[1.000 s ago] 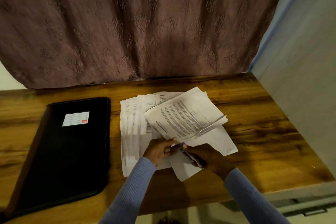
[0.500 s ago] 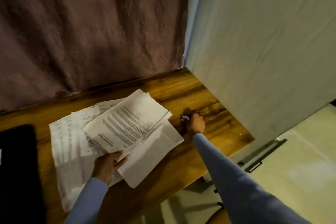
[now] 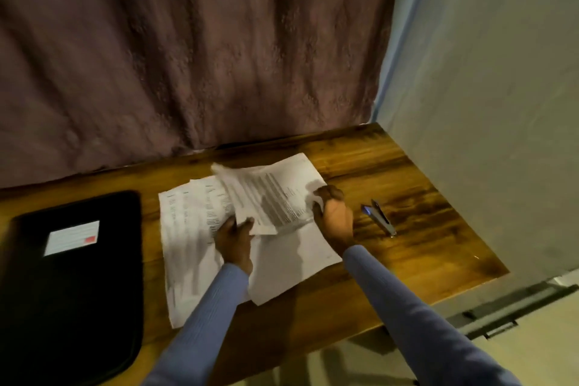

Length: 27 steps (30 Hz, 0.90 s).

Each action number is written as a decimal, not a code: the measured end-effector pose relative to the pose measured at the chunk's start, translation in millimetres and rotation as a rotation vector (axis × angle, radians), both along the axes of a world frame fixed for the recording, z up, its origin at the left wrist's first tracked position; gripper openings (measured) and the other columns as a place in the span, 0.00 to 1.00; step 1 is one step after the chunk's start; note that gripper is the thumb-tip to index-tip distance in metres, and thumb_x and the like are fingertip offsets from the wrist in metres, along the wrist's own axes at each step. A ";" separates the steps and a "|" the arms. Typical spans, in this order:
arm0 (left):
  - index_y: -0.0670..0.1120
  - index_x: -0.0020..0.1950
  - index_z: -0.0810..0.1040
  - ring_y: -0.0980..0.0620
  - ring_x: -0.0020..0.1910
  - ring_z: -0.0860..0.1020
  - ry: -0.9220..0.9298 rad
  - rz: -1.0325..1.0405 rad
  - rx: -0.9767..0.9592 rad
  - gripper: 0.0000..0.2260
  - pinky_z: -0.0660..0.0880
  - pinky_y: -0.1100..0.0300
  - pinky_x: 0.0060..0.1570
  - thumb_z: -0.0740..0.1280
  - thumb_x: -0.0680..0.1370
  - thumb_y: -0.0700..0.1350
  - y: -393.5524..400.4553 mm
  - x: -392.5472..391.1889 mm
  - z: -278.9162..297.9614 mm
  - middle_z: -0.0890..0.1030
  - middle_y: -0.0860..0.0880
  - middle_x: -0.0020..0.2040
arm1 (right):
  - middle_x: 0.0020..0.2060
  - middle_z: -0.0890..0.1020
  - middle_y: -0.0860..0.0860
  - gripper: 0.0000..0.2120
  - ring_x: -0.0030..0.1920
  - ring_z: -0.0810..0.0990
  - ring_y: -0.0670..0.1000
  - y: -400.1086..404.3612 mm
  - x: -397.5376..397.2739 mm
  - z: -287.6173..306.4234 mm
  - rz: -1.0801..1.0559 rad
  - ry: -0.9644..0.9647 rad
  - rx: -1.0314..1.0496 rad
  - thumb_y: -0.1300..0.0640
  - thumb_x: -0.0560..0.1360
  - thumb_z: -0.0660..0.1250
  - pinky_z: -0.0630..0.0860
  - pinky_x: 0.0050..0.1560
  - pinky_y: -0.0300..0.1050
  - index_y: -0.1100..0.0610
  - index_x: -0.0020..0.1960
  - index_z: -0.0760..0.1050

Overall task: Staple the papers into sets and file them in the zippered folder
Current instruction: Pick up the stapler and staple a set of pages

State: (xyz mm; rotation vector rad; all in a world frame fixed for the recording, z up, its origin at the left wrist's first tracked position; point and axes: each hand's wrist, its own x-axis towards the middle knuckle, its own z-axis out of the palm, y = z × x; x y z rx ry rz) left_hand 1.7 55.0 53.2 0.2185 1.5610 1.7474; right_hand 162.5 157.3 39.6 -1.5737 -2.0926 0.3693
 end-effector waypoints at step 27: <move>0.43 0.59 0.77 0.50 0.48 0.83 0.281 -0.191 0.474 0.27 0.80 0.59 0.48 0.77 0.63 0.49 -20.1 -108.8 105.0 0.85 0.46 0.47 | 0.47 0.84 0.50 0.19 0.46 0.83 0.49 -0.5 -68.3 96.2 0.327 1.032 -0.482 0.65 0.63 0.76 0.80 0.41 0.40 0.54 0.52 0.77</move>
